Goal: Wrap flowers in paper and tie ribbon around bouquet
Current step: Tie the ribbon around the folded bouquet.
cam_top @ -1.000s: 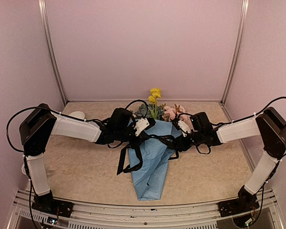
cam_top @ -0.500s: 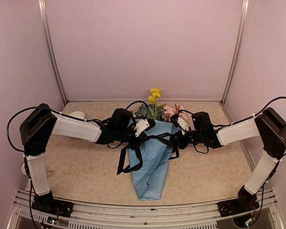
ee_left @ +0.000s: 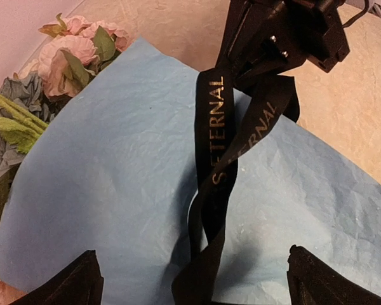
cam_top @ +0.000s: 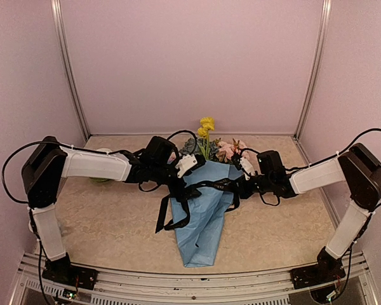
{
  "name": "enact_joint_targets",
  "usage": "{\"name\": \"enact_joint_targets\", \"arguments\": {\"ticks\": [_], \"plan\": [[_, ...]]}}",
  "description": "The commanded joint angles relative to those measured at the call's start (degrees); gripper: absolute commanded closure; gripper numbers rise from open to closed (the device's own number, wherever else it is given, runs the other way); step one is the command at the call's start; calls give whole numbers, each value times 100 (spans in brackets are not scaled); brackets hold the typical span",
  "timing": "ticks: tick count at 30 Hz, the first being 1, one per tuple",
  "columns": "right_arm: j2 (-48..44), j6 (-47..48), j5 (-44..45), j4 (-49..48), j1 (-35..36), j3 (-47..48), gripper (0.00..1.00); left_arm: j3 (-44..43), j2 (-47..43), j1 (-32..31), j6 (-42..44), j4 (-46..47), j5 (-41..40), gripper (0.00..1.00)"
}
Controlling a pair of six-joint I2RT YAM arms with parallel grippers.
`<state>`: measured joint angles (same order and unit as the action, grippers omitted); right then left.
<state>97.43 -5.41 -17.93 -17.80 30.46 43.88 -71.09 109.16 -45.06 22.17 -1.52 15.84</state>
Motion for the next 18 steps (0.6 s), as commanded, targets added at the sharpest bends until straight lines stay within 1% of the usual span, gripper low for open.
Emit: {"name": "enact_joint_targets", "arguments": {"ticks": [1,3,5,6,7,9,11,13,14,15,16,17,18], "plan": [[128,-179,30,154,-74,51,100,439,-669,330,-276,-723,428,1],[111,-205,20,146,-73,51,100,939,-832,525,-584,-564,174,2],[103,-200,-34,157,-69,58,100,1466,-1005,719,-814,-191,119,5],[107,-193,-72,162,-68,59,100,1700,-1073,767,-876,-35,96,5],[112,-187,-92,171,-66,70,100,1855,-1096,792,-932,49,77,2],[138,-180,-99,224,-69,96,100,1843,-951,844,-1044,14,-52,1],[158,-178,-126,273,-73,120,100,1595,-718,877,-1188,-124,-275,1],[143,-203,-141,276,-74,122,100,1568,-663,856,-1409,-25,-950,1],[125,-219,-140,276,-71,113,100,1636,-783,825,-1571,116,-1453,1],[93,-230,-135,266,-71,100,100,1775,-1163,777,-1681,343,-1943,1],[59,-232,-137,266,-68,89,100,1999,-1567,661,-1677,882,-2542,1],[31,-232,-149,266,-74,80,100,2320,-2013,537,-1579,1435,-2839,1],[16,-232,-154,280,-72,75,100,2643,-2417,448,-1488,2083,-2960,1]]}}
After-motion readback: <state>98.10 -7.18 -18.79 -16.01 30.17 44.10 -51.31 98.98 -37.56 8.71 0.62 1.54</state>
